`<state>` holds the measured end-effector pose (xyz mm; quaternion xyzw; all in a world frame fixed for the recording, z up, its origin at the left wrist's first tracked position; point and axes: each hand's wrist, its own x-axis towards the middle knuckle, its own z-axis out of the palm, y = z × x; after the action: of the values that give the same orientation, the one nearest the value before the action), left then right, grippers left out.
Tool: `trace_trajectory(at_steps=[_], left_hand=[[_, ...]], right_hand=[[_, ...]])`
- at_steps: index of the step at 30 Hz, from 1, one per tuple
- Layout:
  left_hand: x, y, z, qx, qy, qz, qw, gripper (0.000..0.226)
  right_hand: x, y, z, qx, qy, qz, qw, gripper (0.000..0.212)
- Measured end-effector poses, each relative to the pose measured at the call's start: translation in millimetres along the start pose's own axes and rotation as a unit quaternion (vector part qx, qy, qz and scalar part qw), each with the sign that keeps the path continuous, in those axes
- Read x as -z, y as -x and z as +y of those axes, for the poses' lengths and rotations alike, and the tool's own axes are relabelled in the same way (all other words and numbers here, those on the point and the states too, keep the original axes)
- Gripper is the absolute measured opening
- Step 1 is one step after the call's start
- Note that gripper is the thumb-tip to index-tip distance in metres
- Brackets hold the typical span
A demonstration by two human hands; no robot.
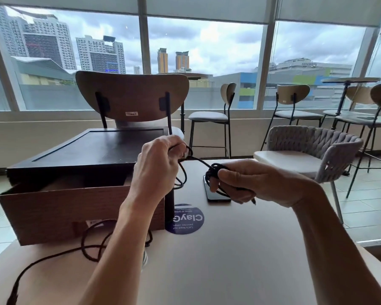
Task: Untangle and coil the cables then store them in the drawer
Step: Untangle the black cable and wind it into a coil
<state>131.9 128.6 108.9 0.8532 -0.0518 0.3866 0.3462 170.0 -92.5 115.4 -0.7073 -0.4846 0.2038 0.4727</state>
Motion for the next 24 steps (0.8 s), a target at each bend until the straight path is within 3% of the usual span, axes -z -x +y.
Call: trace_trajectory(at_steps=[3, 9, 12, 15, 20, 22, 24], left_hand=[[1, 3, -5, -0.022, -0.108, 0.029, 0.993, 0.015], [4, 2, -6, -0.027, -0.175, 0.079, 0.981, 0.021], [-9, 2, -8, -0.083, -0.083, 0.049, 0.992, 0.024], [-18, 7, -12, -0.11, 0.038, -0.032, 0.993, 0.024], [-33, 9, -16, -0.095, 0.064, -0.161, 0.98, 0.025], [-34, 10, -15, -0.094, 0.064, -0.174, 0.978, 0.027], [-35, 12, -12, -0.111, 0.071, -0.137, 0.982, 0.025]], right_hand=[[7, 7, 0, 0.021, -0.033, 0.026, 0.999, 0.03], [17, 12, 6, 0.06, -0.05, 0.075, 0.994, 0.032], [15, 9, 5, 0.089, -0.088, 0.068, 0.99, 0.03], [16, 8, 3, 0.117, -0.134, 0.121, 0.977, 0.028], [18, 1, 4, 0.138, -0.216, 0.235, 0.938, 0.03], [17, -3, 4, 0.14, -0.246, 0.261, 0.923, 0.03], [14, -6, 3, 0.138, -0.258, 0.289, 0.911, 0.03]])
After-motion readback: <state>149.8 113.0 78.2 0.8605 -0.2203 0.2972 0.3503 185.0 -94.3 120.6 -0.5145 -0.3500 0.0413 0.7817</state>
